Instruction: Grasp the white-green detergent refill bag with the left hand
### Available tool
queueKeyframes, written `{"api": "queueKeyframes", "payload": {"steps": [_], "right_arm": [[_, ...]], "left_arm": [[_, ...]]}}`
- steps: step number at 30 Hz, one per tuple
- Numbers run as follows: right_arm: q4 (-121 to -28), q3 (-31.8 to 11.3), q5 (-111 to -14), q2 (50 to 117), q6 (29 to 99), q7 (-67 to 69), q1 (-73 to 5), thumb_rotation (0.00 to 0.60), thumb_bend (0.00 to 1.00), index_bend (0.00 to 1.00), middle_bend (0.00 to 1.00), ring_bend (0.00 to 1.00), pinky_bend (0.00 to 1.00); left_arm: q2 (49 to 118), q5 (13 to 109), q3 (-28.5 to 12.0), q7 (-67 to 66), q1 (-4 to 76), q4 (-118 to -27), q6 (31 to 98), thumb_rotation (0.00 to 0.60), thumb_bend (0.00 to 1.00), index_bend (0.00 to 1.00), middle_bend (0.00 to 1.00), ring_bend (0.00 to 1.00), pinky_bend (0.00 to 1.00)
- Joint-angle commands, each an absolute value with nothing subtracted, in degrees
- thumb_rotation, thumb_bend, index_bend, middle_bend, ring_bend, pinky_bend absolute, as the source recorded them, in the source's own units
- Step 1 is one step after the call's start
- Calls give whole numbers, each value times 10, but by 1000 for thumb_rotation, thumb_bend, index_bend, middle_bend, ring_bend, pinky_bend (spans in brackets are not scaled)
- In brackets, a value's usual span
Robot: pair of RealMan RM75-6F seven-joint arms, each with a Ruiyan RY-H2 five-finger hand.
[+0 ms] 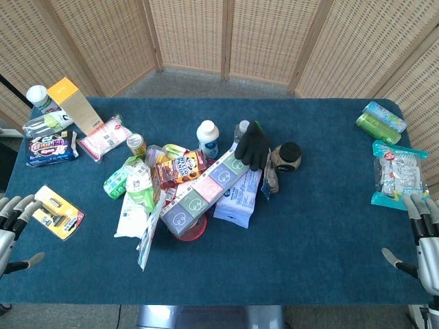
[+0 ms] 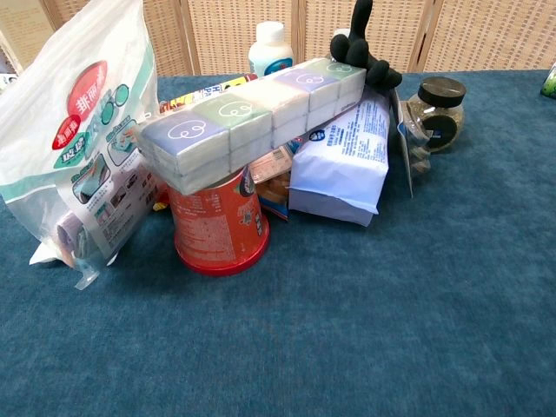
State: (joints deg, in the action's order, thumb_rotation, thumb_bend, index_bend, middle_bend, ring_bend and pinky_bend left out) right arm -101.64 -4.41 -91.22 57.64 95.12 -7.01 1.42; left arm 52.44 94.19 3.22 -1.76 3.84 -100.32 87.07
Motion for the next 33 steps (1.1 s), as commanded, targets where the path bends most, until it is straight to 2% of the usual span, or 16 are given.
{"api": "queueKeyframes", "payload": {"steps": [1,7,13,25,33], "right_arm": [[-1016,-43,-910,576,945,-68,12,600,0,0,0,0,0],[-1021,-40,-914,575,941,-65,12,600,0,0,0,0,0],[-1028,-36,-919,575,940,-69,13,600,0,0,0,0,0],[-1034,-33,-928,572,942,-68,14,600,0,0,0,0,0],[-1037,-34,-930,568,946,-67,16,600,0,0,0,0,0]], "left_arm": [[529,938,30,-21,40,-1002,865,600,0,112,0,0,0],[562,948,26,12,60,-976,840,600,0,104,0,0,0],[616,985,41,102,106,-948,776,600,0,25,0,0,0],[725,1016,20,143,150,-900,780,600,0,0,0,0,0],[780,1005,2,146,186,-869,754,600,0,0,0,0,0]]}}
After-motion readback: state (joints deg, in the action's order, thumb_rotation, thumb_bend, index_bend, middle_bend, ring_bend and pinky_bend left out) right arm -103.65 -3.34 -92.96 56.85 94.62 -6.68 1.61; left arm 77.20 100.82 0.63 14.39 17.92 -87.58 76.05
